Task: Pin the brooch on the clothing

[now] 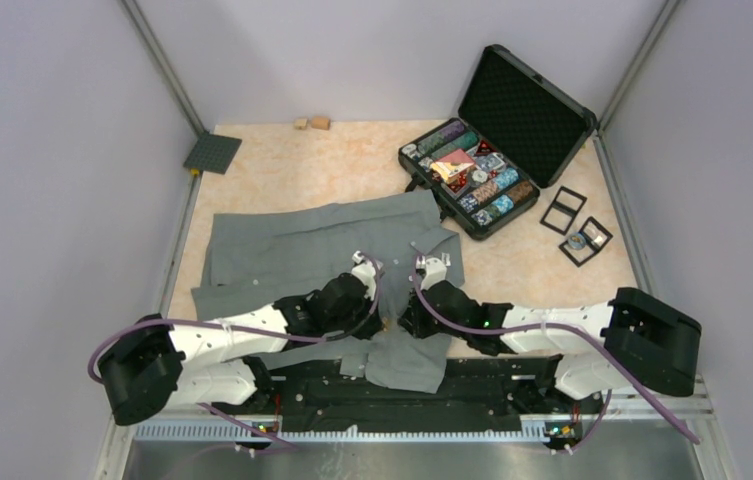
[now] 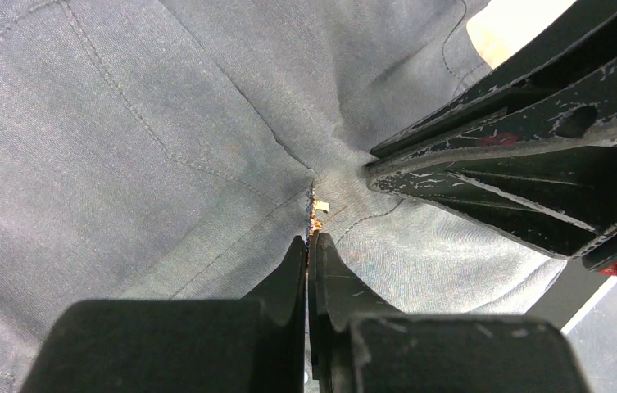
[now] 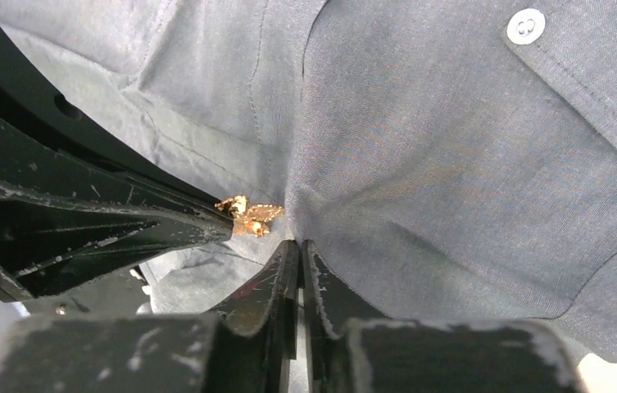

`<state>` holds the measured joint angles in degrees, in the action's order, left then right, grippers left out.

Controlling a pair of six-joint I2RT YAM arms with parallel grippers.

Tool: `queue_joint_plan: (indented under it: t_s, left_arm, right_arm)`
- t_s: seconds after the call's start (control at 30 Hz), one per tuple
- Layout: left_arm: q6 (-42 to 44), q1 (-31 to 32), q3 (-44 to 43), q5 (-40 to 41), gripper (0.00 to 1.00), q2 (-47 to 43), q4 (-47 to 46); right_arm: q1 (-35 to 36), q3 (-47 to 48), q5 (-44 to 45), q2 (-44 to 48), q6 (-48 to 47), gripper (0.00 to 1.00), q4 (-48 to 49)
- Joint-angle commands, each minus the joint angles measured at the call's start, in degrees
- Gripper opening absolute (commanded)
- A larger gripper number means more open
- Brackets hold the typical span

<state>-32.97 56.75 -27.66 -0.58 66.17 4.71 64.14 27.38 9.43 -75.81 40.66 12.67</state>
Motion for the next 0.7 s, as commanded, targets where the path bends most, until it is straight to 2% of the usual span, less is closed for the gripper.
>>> queue_joint_plan:
  t_s: [0.0, 0.67]
  left_arm:
    - [-0.8, 0.2, -2.6, 0.1, 0.00, 0.7, -2.4]
    - [-1.7, 0.3, -5.1, 2.9, 0.00, 5.5, 0.4]
  right_arm:
    - [1.0, -0.6, -0.2, -0.3, 0.8, 0.00, 3.8]
    - [1.1, -1.4, -1.1, 3.6, 0.3, 0.00, 5.4]
